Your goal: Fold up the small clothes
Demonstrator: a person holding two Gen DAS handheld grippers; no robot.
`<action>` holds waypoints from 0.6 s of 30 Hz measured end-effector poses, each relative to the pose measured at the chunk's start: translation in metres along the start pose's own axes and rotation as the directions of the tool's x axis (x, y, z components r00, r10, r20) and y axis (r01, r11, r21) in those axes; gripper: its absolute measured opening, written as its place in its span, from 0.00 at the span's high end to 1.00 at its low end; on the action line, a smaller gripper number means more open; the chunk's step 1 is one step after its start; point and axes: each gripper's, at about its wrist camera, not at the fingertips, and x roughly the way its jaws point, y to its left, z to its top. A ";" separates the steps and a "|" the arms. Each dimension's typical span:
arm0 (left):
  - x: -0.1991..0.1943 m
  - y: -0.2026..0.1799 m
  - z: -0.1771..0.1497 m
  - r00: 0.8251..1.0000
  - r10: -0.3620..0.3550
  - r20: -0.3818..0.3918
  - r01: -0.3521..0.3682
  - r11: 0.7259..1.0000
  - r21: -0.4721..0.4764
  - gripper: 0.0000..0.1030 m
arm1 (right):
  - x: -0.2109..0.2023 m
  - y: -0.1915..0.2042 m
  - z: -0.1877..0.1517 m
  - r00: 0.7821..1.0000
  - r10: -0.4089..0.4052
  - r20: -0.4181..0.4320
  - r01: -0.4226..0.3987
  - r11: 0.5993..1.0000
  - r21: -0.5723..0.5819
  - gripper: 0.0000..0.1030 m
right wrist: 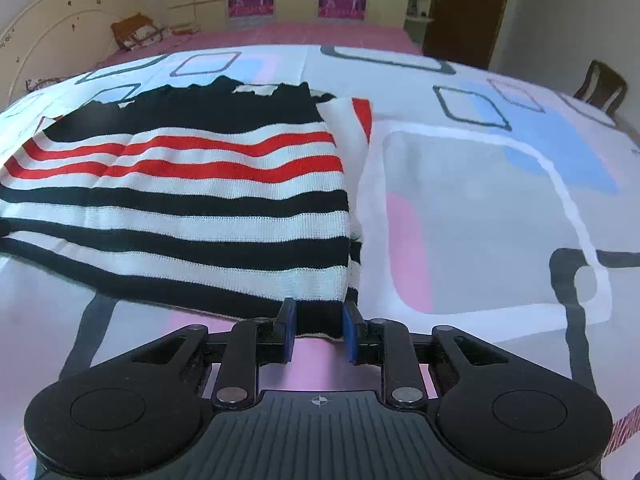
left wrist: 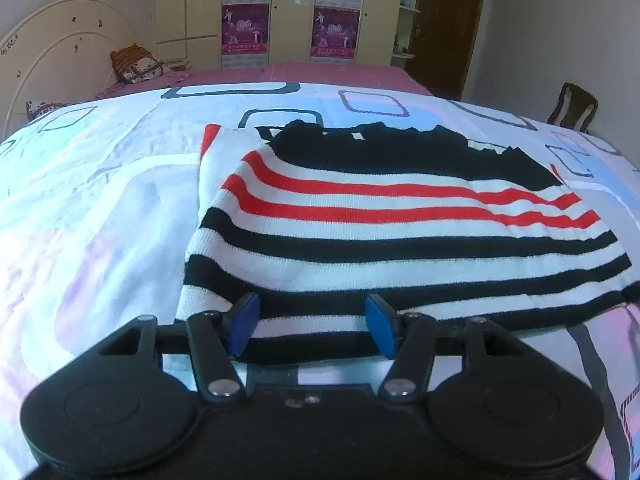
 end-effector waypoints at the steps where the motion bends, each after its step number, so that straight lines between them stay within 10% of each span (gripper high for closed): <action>1: -0.005 -0.003 0.003 1.000 0.011 0.008 -0.011 1.000 0.000 0.43 | -0.005 -0.002 0.001 0.999 -0.038 0.035 0.037 0.999 0.030 0.76; 4: -0.013 -0.019 0.007 0.999 -0.013 0.039 0.013 1.000 -0.002 0.33 | -0.025 0.009 0.010 0.989 -0.047 0.141 0.047 0.999 0.002 0.76; 18: 0.008 -0.036 -0.006 1.000 0.014 -0.008 -0.013 0.997 0.080 0.26 | 0.005 0.023 0.000 0.999 -0.030 0.037 0.032 0.997 -0.063 0.76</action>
